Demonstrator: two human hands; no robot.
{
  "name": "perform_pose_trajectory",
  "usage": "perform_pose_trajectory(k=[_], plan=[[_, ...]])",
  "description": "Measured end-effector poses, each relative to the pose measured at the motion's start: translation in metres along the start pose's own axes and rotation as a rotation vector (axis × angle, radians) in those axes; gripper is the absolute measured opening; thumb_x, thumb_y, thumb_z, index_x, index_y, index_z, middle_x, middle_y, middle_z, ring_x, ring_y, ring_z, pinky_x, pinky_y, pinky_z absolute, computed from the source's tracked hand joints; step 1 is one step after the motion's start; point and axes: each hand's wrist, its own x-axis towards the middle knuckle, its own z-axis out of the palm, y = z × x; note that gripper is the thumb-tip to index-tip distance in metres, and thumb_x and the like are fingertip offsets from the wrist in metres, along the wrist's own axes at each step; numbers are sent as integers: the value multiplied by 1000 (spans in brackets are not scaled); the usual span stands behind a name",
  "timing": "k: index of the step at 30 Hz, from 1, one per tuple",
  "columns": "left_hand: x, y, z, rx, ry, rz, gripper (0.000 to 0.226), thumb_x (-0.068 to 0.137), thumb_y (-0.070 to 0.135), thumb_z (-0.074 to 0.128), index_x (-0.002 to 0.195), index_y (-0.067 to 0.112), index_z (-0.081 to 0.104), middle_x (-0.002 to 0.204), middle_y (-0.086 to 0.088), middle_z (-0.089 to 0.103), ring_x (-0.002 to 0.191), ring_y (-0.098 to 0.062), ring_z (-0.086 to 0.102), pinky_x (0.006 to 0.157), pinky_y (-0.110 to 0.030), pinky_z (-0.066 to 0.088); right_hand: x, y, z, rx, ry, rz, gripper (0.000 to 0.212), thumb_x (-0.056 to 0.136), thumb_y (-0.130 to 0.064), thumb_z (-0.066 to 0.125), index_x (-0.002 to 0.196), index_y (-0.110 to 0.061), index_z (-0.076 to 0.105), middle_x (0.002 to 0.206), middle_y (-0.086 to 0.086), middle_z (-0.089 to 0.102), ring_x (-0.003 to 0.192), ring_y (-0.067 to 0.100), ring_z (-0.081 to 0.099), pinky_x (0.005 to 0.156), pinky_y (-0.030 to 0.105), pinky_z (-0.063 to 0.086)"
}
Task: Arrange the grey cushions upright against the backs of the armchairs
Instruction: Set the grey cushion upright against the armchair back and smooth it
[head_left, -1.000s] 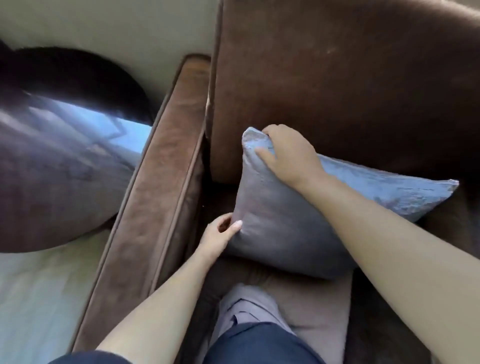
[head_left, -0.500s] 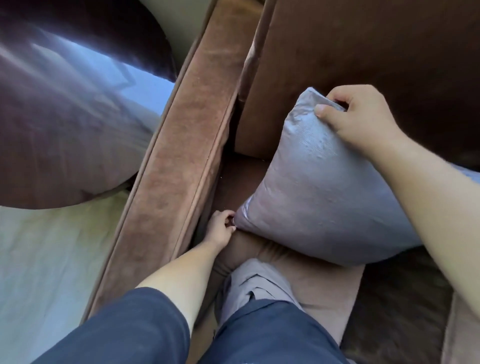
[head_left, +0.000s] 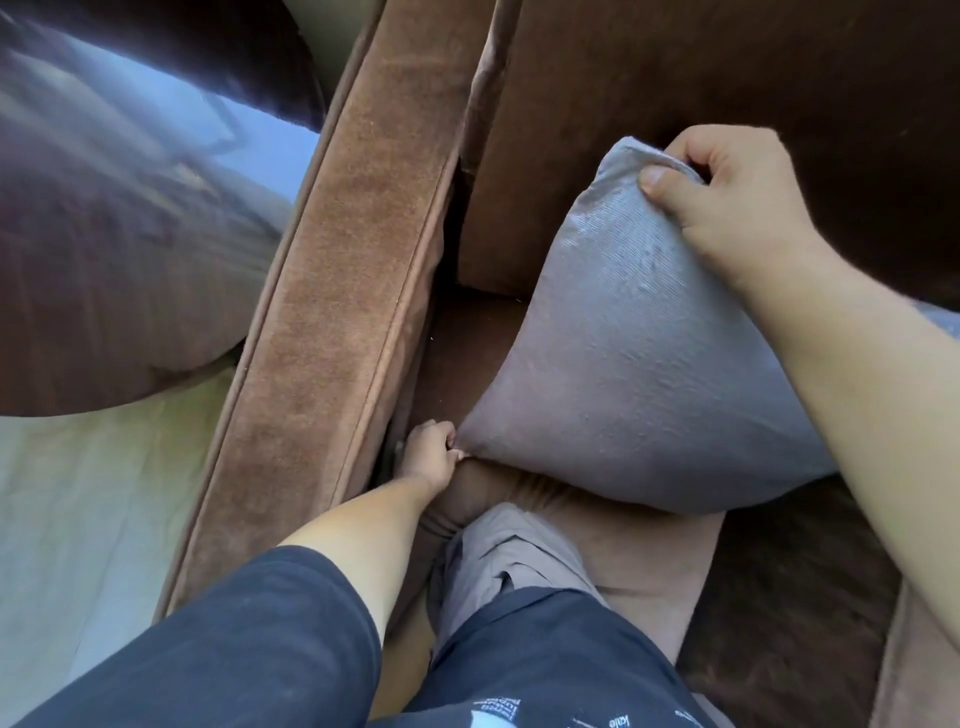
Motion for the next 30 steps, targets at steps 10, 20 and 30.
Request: perform_pose_trajectory(k=[10,20,30], plan=[[8,10,-7,111,-35,-4,13,89,17,63,102,18,65,109,-12,71,111,-35,61,96,-39,45,-1,5,6,51,32,10,20,88,-27,60,76,-11,64,64,-12,49,62,-1,44,58,17,34],[2,6,1,-102,15,-107,17,82,18,69,74,13,54,87,-10,70,93,-33,65,85,-37,49,-7,10,9,-16,65,-71,22,88,-31,60,76,-13,64,66,-6,54,63,4,47,59,23,37],[-29,67,-49,-513,68,-33,66,75,5,78,135,12,51,123,-10,56,108,-24,57,99,-37,47,-29,17,2,-213,47,-204,26,90,-39,57,104,-17,58,96,1,63,90,22,56,76,37,43]])
